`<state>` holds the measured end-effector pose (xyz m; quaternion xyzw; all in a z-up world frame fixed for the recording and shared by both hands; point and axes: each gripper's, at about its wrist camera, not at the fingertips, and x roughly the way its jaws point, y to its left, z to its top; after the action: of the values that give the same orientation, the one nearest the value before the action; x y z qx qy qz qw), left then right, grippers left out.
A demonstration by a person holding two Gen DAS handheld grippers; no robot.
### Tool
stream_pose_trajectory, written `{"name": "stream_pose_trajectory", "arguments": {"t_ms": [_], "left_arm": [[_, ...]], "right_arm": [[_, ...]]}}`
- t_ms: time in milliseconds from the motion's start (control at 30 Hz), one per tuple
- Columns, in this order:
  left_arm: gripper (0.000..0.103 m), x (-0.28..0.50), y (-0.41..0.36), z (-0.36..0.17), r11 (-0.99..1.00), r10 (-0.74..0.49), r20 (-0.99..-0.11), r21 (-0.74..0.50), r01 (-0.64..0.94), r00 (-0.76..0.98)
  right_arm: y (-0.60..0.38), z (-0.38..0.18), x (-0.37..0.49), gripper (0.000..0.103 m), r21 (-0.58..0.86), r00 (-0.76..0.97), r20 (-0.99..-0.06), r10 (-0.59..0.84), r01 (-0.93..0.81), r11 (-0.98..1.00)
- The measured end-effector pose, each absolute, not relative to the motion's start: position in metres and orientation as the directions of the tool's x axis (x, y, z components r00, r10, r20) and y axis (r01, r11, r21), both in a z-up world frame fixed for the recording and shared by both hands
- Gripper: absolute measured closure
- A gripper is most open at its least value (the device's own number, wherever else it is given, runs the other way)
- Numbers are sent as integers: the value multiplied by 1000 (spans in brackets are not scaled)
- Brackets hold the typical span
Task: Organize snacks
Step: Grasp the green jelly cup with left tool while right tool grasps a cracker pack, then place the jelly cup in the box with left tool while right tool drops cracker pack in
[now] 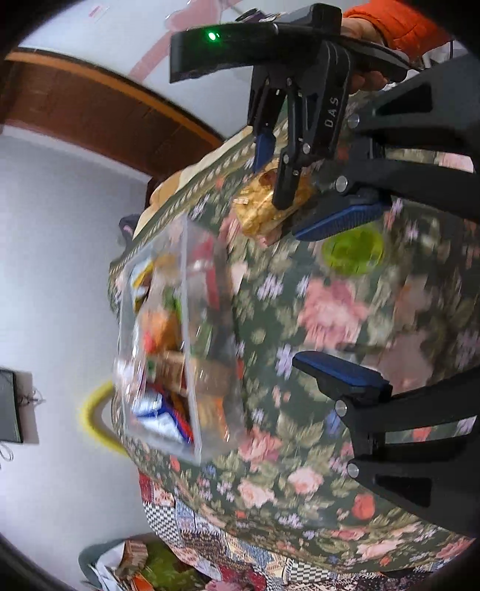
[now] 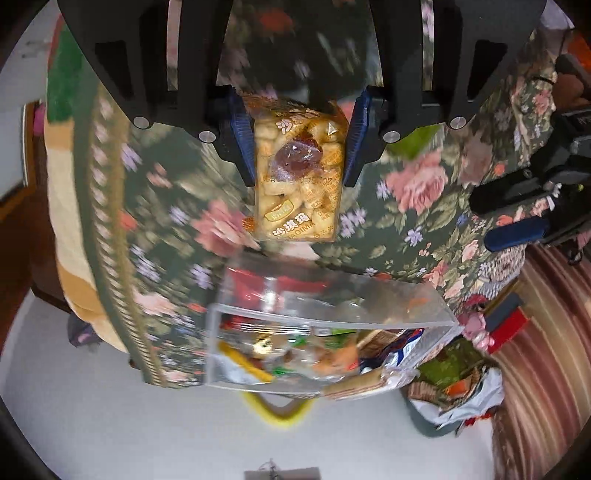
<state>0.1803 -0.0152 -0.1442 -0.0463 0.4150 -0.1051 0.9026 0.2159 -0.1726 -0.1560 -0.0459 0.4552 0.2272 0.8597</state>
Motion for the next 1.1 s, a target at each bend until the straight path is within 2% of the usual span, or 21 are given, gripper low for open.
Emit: {"name": "stream_pose_trajectory", "arguments": {"t_ms": [167,400,467,500,667,1100], "left_arm": [[41,176,-50,-158,967,-248,-769,-162,196,589],[41,184,-70,-198,979,-176,-823,-90,182,541],[49,186,-66,-205,981,-172,-828,-97,166,534],[50,187,-65,-207,981,-175,-827,-102,163,534],[61,178,-61,-195,979,-180,-784,-82,187,594],[62,190,-9,-146,987,-161,-704,-123,105,692]], "right_arm": [[-201,-145,198,61,148,513,-782,354,-400,905],[-213,-135,183,61,153,542,-760,359,-388,909],[-213,-134,180,61,153,547,-756,360,-387,909],[-212,-133,179,61,152,550,-754,360,-387,909],[-209,-132,179,61,155,560,-745,363,-384,910],[-189,-118,198,61,156,596,-707,381,-394,906]]}}
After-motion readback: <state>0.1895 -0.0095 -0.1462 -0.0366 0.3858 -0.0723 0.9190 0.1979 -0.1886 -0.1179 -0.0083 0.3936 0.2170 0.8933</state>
